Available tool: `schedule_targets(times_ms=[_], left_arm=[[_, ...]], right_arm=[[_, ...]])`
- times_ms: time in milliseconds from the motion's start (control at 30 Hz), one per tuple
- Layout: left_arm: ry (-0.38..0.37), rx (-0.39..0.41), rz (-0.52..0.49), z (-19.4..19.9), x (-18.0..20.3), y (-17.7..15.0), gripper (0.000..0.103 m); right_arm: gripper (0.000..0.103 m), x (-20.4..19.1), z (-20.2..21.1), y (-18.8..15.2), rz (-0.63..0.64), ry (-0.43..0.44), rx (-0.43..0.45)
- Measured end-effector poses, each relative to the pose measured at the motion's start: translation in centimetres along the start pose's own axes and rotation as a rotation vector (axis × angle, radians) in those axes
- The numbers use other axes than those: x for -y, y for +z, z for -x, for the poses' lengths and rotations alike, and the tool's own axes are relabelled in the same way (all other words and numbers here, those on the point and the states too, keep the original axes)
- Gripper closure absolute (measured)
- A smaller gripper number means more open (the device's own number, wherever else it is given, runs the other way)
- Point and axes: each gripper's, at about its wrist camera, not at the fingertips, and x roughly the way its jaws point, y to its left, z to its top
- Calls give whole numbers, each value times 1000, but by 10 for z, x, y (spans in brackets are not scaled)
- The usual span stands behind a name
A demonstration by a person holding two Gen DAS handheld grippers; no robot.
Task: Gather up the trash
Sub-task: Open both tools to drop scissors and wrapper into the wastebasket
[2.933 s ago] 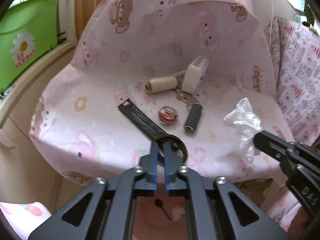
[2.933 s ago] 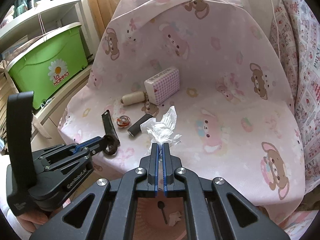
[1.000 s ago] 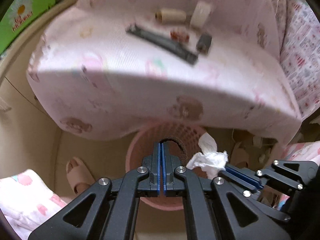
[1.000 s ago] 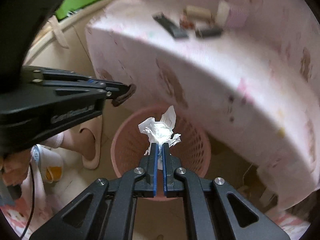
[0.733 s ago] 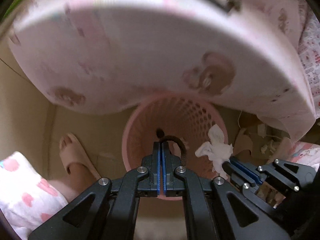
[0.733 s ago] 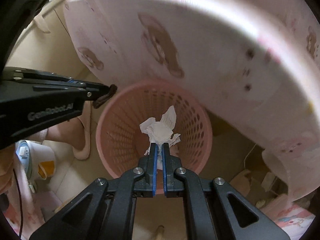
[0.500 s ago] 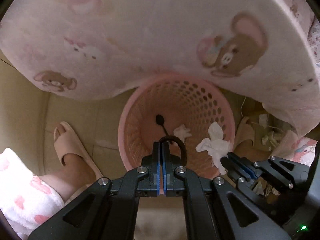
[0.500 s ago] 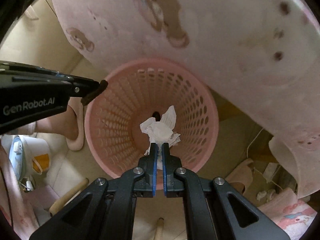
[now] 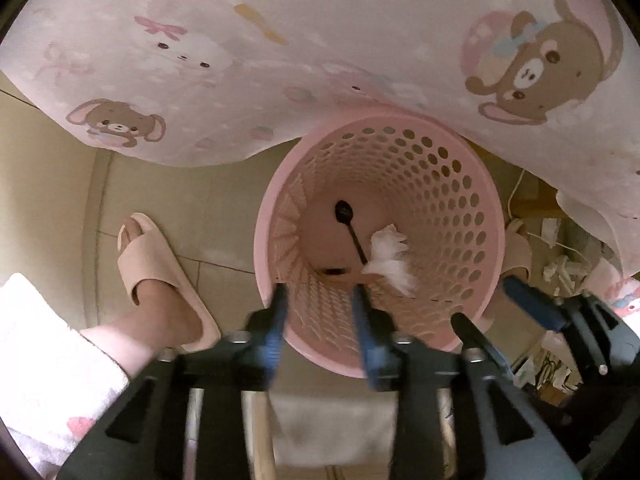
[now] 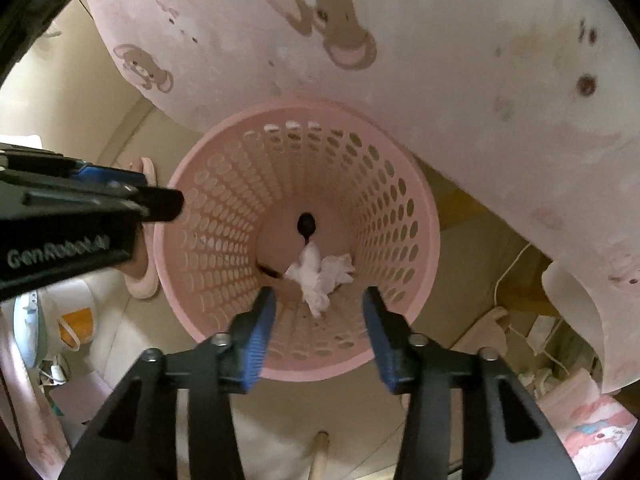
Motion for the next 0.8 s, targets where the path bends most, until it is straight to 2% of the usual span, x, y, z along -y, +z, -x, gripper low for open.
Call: schedule_targets(times_ms=[33, 100, 167, 200, 233, 600, 800], left_arm=[[7, 2, 0, 1, 0, 1, 50], [20, 4, 2, 2, 0, 1, 43], [36, 8, 10, 3, -2, 2, 37], [50, 8, 16, 3, -3, 3, 29], [58, 12, 24, 5, -4, 4, 28], [73, 68, 53, 23, -6, 7, 23], [102, 207, 72, 58, -10, 8, 23]], right_arm=[[50, -1, 2, 1, 5, -7, 5], [37, -1, 4, 2, 5, -25, 13], [36, 0, 6, 3, 0, -47, 26], [36, 1, 6, 4, -2, -52, 26], [36, 2, 6, 5, -5, -51, 25], [34, 10, 41, 13, -67, -53, 122], [31, 18, 73, 12, -114, -53, 200]])
